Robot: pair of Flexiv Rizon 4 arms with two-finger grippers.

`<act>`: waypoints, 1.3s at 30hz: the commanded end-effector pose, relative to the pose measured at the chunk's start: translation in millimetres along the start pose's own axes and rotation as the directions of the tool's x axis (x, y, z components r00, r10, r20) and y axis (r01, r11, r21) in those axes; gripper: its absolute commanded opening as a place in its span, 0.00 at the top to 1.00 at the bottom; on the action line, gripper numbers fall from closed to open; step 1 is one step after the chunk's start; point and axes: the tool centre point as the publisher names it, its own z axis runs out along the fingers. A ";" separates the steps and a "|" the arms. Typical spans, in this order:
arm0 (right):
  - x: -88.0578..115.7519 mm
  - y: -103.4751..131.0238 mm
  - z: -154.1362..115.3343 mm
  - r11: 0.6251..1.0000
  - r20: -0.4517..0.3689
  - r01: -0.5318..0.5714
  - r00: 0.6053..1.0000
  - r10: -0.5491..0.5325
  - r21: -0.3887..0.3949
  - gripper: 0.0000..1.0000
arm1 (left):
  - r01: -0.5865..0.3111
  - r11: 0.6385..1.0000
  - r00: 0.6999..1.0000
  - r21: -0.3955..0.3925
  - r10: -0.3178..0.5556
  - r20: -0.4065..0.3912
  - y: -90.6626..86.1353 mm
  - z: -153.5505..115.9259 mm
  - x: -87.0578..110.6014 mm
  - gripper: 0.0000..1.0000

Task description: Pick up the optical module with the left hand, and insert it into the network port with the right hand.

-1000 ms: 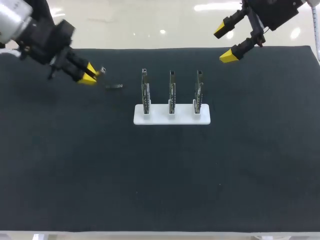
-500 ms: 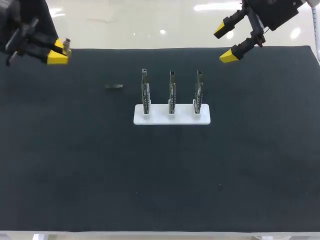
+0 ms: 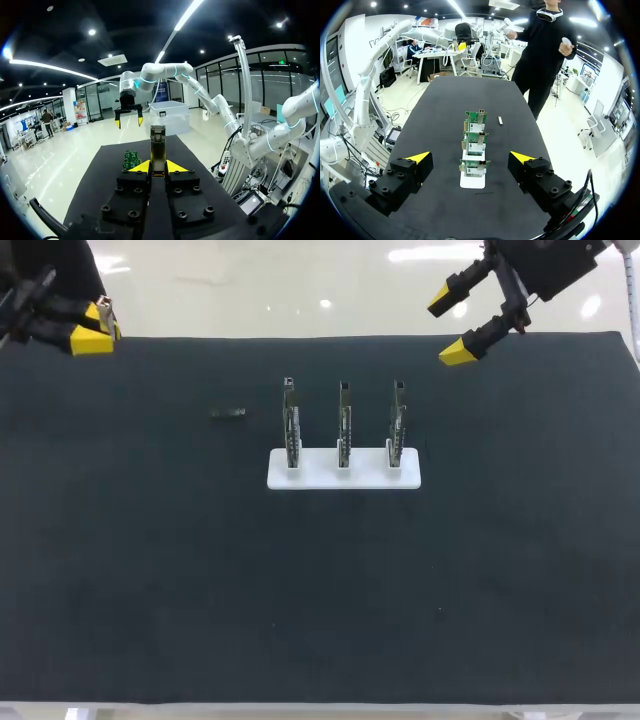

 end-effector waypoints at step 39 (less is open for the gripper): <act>0.1 0.3 0.3 1.000 0.001 0.001 1.000 -0.001 0.001 0.00 | 0.042 0.999 0.956 -0.006 -0.038 0.290 35.5 146.9 -7.0 1.00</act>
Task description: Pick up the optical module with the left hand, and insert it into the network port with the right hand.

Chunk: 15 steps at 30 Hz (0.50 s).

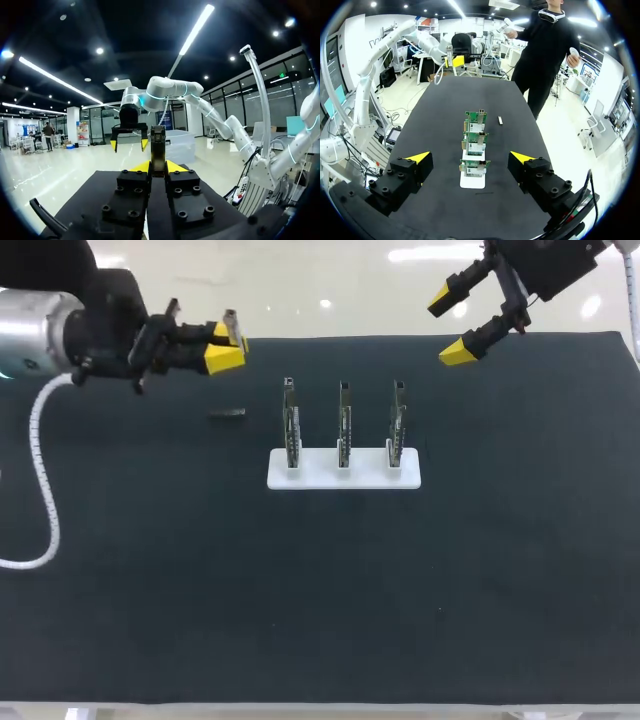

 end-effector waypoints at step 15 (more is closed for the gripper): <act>0.2 0.3 0.3 1.000 0.001 0.001 1.000 -0.001 0.001 0.00 | 0.046 0.999 0.999 -0.024 -0.046 0.006 37.2 46.6 32.5 1.00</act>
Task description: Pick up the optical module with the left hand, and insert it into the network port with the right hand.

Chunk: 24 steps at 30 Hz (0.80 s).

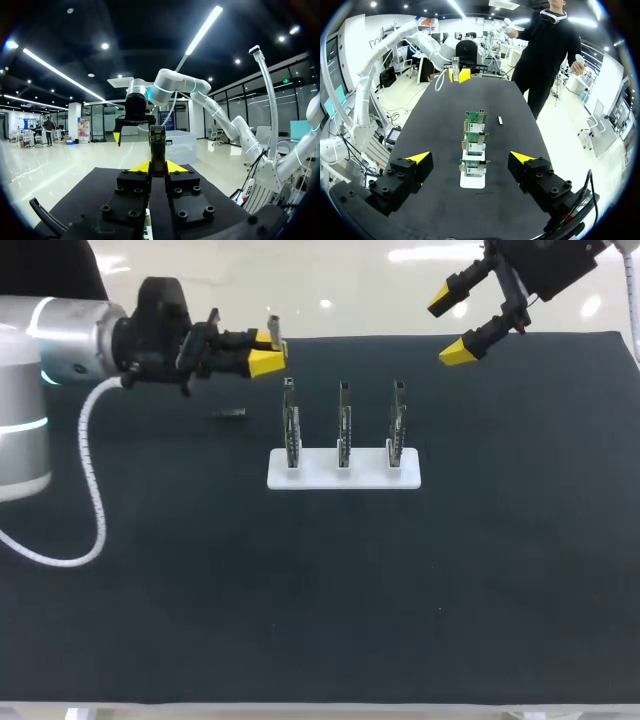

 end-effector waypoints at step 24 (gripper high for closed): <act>0.1 0.3 0.3 1.000 0.001 0.001 1.000 -0.001 0.001 0.00 | 0.005 1.000 1.000 -0.024 -0.005 -0.015 19.4 28.6 20.5 1.00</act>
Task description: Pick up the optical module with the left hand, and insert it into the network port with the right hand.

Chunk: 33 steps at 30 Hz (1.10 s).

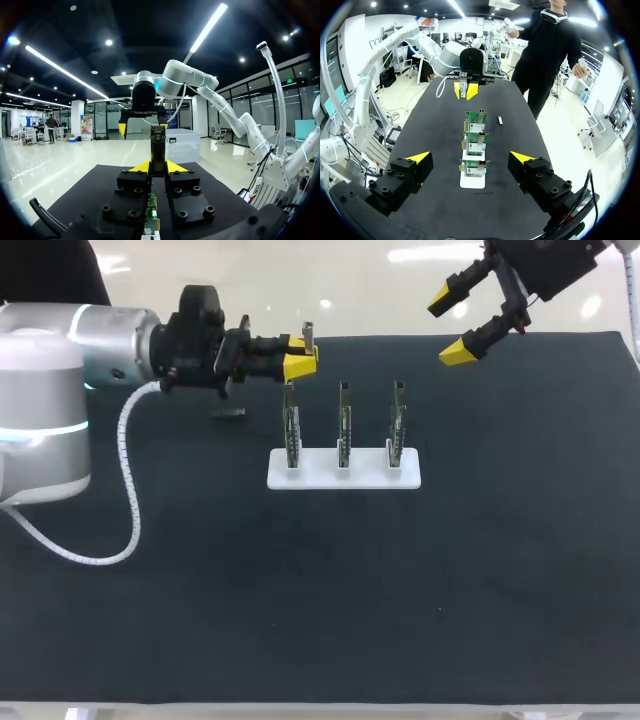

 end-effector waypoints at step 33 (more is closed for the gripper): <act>-106.1 4.8 47.6 0.978 0.007 -0.181 0.983 0.181 0.107 0.00 | -0.001 1.000 1.000 -0.002 0.001 0.000 -0.1 0.4 0.4 1.00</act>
